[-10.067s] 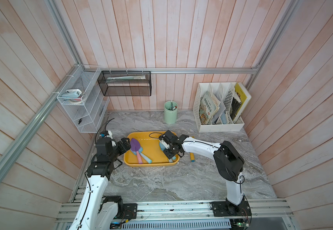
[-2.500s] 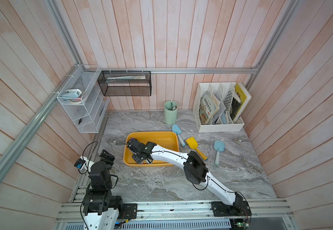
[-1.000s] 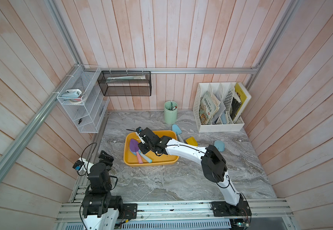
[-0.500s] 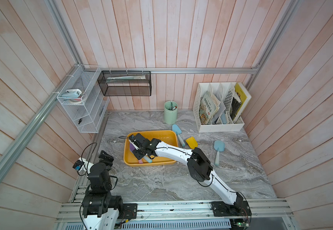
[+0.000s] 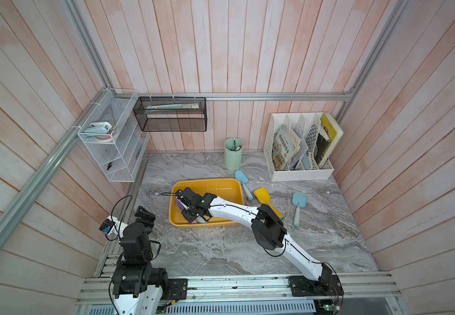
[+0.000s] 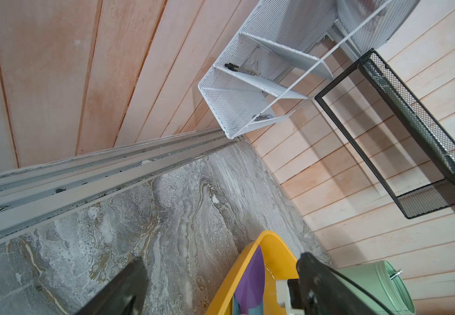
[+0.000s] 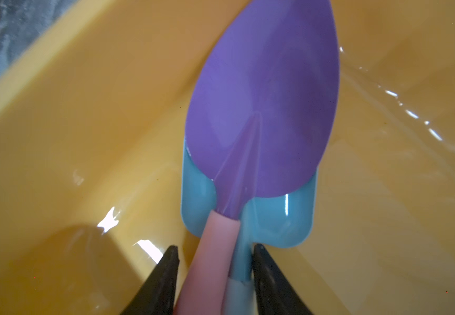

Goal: Take the shovel out of the storage box
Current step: Pick up the shovel from the storage box.

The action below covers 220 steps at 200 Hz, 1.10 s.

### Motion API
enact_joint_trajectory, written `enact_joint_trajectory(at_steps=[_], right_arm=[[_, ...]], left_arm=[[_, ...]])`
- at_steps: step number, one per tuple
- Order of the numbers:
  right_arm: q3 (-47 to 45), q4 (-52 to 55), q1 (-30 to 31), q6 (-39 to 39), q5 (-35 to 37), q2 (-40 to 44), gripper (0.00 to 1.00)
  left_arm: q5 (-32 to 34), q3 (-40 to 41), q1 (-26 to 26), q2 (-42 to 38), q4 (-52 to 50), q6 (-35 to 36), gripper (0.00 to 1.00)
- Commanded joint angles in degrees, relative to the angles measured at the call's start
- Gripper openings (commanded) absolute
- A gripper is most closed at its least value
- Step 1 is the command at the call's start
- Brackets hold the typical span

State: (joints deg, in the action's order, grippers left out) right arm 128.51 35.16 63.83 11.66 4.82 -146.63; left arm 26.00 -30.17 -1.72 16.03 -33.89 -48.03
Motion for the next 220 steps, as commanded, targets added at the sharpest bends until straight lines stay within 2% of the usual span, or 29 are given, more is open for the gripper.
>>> enact_joint_trajectory(at_steps=[1,33,58,80,125,175,199,220], right_arm=[[2.0,5.7,0.4,-1.2,2.7,-4.3,0.45],[4.5,8.0,0.4,-0.5,6.1,-6.5,0.29],[3.5,6.3,0.3,0.3,7.0,-5.5,0.17],[1.6,4.0,0.3,0.6,7.8,-1.1,0.09],[-2.0,0.2,-0.8,1.4,7.3,5.6,0.06],[-12.2,-6.8,-5.1,4.5,1.1,12.2,0.06],[-14.6,-5.3,-7.1,5.2,2.8,12.4,0.03],[-20.7,-7.7,-8.6,5.5,4.8,16.9,0.02]], left_arm=[[0.2,-0.8,0.0,0.4,-0.2,0.6,0.9],[0.5,-1.0,0.0,0.5,-0.1,0.8,0.9],[0.5,-1.1,0.0,0.6,0.1,1.1,0.9],[0.5,-1.3,0.0,0.8,0.1,1.4,0.9],[1.0,-1.7,0.0,0.8,-0.4,2.0,0.9],[0.7,-1.2,0.0,0.5,-0.7,1.5,0.9],[0.9,-1.3,0.0,0.5,-1.1,1.5,0.9],[1.2,-1.2,0.0,0.4,-1.1,1.5,0.9]])
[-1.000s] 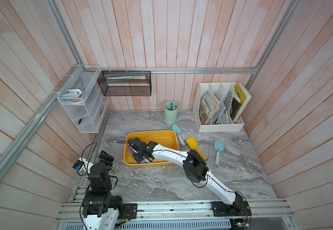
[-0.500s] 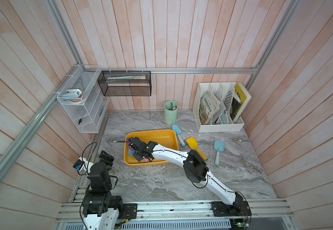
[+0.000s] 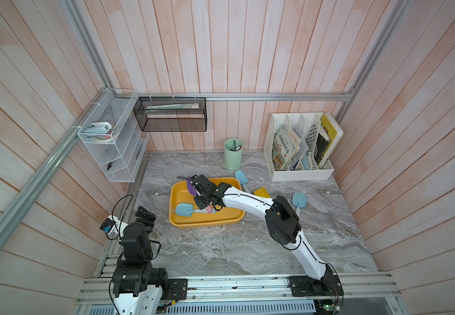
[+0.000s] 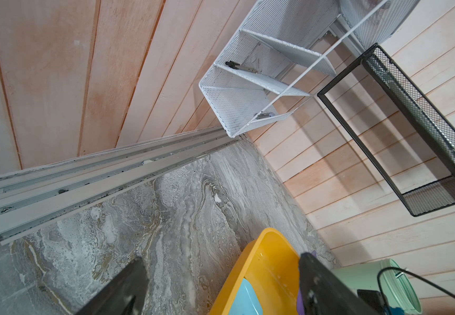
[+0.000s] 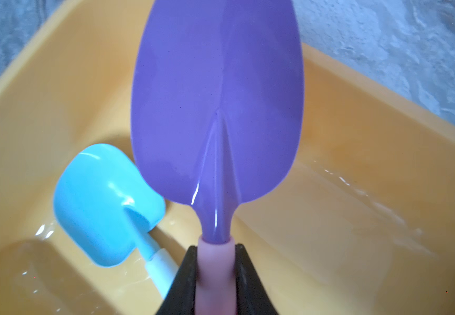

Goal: Take the shovel out of the storage box
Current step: Pick up the shovel from the storage box.

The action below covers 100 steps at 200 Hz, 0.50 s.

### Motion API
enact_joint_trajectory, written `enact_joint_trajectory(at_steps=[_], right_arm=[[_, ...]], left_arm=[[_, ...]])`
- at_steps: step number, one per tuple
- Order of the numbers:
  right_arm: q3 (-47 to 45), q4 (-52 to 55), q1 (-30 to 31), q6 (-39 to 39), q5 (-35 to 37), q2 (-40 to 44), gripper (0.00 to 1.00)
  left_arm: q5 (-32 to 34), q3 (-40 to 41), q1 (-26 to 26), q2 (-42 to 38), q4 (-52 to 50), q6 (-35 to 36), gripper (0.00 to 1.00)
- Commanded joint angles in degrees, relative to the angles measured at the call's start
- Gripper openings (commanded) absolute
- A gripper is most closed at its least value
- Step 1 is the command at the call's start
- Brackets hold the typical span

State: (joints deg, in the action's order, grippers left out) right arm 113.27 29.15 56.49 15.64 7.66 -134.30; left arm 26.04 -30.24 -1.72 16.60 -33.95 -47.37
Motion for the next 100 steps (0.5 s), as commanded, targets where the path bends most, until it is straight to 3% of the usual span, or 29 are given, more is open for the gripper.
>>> enact_joint_trajectory(at_steps=[1,37,100], right_arm=[[-5.8,-1.9,-1.4,1.5,2.0,4.9,0.02],[-17.8,-5.8,-5.9,2.4,3.6,18.4,0.0],[-36.3,-3.7,-10.9,5.1,14.9,45.5,0.0]], left_arm=[[1.1,-1.1,0.0,-0.2,-1.0,0.9,0.9],[0.5,-0.3,0.0,0.0,-0.4,0.4,0.9],[-1.3,1.5,0.0,1.2,1.6,-0.8,0.9]])
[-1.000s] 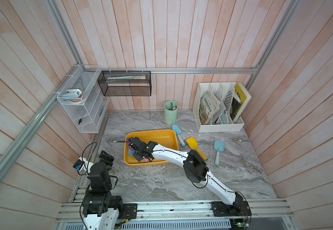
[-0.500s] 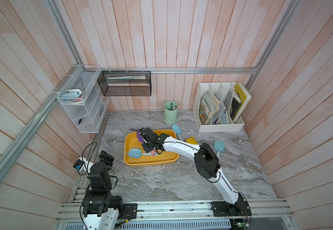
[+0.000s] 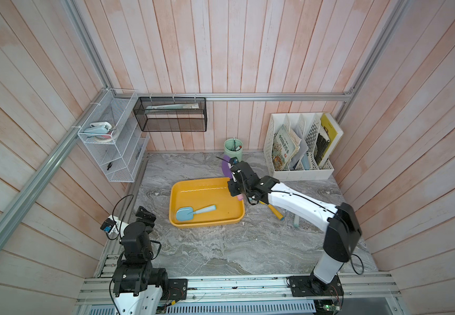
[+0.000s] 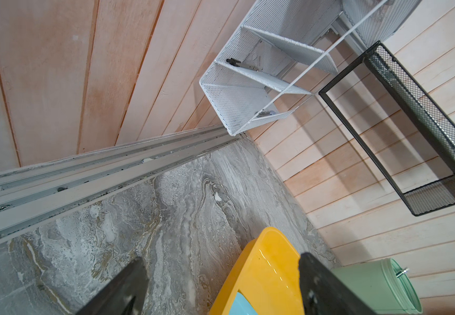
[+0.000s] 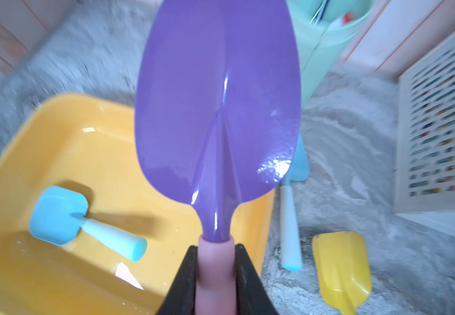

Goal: Take the shovel out of the storage box
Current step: Place the shovel at the center of the board.

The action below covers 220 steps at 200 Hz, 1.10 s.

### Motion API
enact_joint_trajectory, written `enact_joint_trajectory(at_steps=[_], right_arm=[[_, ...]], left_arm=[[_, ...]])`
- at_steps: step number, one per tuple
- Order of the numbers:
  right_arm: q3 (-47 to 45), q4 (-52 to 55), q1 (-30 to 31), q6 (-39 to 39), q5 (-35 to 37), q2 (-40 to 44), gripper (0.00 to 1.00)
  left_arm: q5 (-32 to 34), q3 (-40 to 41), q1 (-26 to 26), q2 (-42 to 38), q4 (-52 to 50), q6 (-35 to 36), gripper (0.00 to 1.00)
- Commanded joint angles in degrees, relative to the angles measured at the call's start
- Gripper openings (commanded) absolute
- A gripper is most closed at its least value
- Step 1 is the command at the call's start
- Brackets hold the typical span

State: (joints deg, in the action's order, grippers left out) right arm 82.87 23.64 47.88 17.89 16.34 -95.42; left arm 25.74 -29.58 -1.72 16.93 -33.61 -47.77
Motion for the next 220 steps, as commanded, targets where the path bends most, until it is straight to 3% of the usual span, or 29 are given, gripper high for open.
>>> enact_joint_trajectory(at_steps=[1,28,63,87,106,158,220], right_arm=[[-6.3,2.0,-2.5,2.9,6.4,7.0,0.0],[-17.9,5.8,-11.1,7.5,8.0,18.6,0.0],[-32.1,6.7,-30.6,12.2,0.0,33.8,0.0],[-37.5,7.4,-46.9,12.1,-8.0,36.7,0.0],[-40.9,5.6,-54.3,10.6,-11.5,35.6,0.0],[-44.1,-2.2,-58.5,11.1,-15.9,23.5,0.0],[-44.6,-8.6,-58.6,10.8,-12.9,14.2,0.0]], left_arm=[[-1.1,0.9,0.0,0.9,1.3,-0.4,0.9],[-1.8,1.5,0.0,1.5,2.2,-0.7,0.9],[-3.8,2.8,0.0,2.6,4.1,-0.9,0.9],[-5.2,3.5,0.0,4.1,5.0,-1.8,0.9],[-5.9,3.7,0.0,5.0,5.4,-2.1,0.9],[-6.0,3.5,0.0,5.2,5.0,-1.8,0.9],[-5.0,2.6,0.0,5.3,4.9,-0.7,0.9]])
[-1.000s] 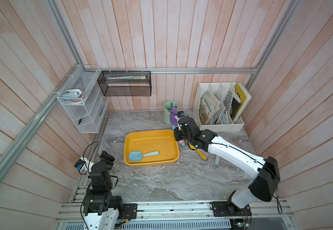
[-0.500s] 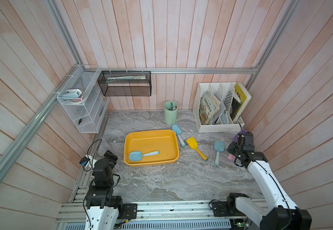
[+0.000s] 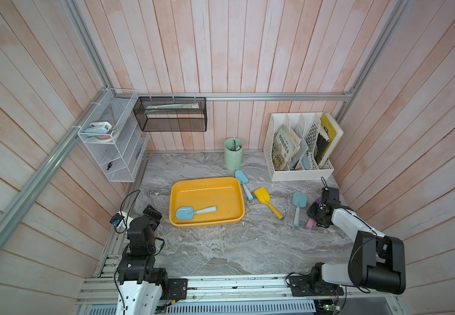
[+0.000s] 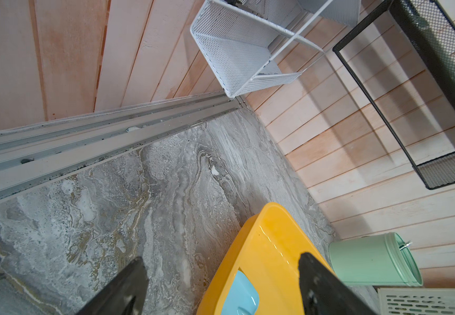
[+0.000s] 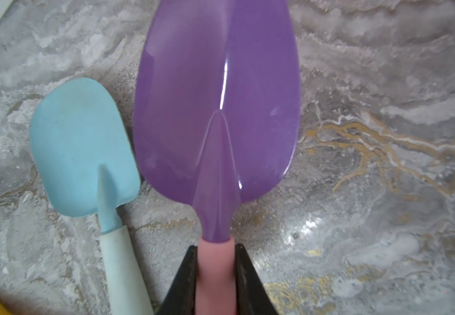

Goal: Take the shovel out of the storage box
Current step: Place the shovel at the center of the board.

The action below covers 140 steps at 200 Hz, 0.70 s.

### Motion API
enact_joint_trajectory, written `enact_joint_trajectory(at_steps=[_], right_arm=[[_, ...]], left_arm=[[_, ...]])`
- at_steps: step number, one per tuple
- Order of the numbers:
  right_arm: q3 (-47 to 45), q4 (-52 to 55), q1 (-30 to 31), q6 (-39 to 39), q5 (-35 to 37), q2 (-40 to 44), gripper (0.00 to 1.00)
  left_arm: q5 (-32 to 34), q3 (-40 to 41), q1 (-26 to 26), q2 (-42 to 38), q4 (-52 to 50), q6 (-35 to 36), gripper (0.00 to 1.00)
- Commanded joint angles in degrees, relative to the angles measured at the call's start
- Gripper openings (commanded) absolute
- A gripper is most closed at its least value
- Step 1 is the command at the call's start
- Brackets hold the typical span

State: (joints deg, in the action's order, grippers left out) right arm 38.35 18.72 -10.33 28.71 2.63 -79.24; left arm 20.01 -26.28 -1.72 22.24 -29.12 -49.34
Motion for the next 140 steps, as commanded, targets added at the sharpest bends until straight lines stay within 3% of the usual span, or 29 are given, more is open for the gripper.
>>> enact_joint_trajectory(at_steps=[1,36,54,87,109,140], right_arm=[[0.0,-3.7,-0.4,-0.1,0.9,-2.0,0.0],[0.5,-3.6,-0.4,-0.3,0.7,-6.3,0.0],[0.4,-3.8,-0.4,0.1,0.1,-7.1,0.06],[0.1,-3.5,-0.4,1.1,-0.7,-4.7,0.44],[1.7,-0.8,-0.5,1.0,0.0,-2.5,0.57],[7.3,6.1,-0.3,0.9,1.8,2.8,0.59]], left_arm=[[0.7,-0.7,0.0,-0.1,0.4,0.9,0.9],[0.7,-0.7,0.0,0.3,0.6,1.0,0.9],[1.0,-0.9,0.0,0.3,0.5,1.3,0.9],[1.2,-1.1,0.0,0.3,0.2,1.6,0.9],[1.2,-1.2,0.0,0.2,-0.1,1.6,0.9],[1.2,-1.2,0.0,-0.3,-0.6,1.5,0.9]])
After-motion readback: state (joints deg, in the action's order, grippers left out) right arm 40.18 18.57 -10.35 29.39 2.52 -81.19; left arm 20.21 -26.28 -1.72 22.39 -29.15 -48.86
